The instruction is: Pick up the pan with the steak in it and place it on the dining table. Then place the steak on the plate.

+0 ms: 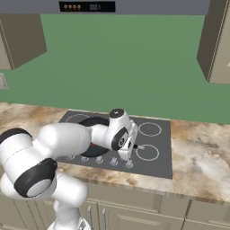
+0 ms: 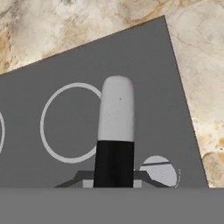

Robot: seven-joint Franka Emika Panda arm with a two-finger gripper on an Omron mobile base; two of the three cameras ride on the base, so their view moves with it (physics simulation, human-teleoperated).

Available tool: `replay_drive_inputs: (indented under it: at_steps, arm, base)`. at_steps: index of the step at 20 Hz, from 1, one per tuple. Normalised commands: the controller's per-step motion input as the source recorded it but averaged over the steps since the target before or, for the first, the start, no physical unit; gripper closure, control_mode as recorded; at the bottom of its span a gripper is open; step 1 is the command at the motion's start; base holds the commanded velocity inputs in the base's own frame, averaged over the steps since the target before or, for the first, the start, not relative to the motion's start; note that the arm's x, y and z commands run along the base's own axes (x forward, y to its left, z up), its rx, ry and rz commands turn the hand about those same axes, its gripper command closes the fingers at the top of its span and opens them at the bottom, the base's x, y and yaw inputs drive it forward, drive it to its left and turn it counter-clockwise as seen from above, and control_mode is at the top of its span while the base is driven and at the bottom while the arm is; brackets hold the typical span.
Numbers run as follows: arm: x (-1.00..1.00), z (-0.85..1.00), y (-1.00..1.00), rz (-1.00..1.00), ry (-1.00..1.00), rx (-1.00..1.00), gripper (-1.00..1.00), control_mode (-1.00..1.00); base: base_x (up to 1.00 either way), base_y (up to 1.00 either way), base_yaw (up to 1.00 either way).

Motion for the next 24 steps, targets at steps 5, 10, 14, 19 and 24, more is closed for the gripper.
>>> replay_drive_inputs:
  at_steps: [5,10,14,19,24]
  arm:
    - [0.03,0.01,-0.02,-0.28,0.0,0.0,1.0,-1.0]
    - [-0.01,0.08,-0.1,-0.2,0.0,0.05,1.0,-1.0]
    - [-0.07,0.11,0.0,0.0,-0.08,0.08,1.0,-1.0]
    - [-0.15,0.37,0.08,0.0,-0.03,0.1,1.0,-1.0]
    - [-0.24,0.43,0.11,0.0,0.01,0.08,1.0,-1.0]
  base:
    - [0.0,0.0,0.0]
    - [0.0,0.0,0.0]
    - [0.0,0.0,0.0]
    - [0.0,0.0,0.0]
    - [0.0,0.0,0.0]
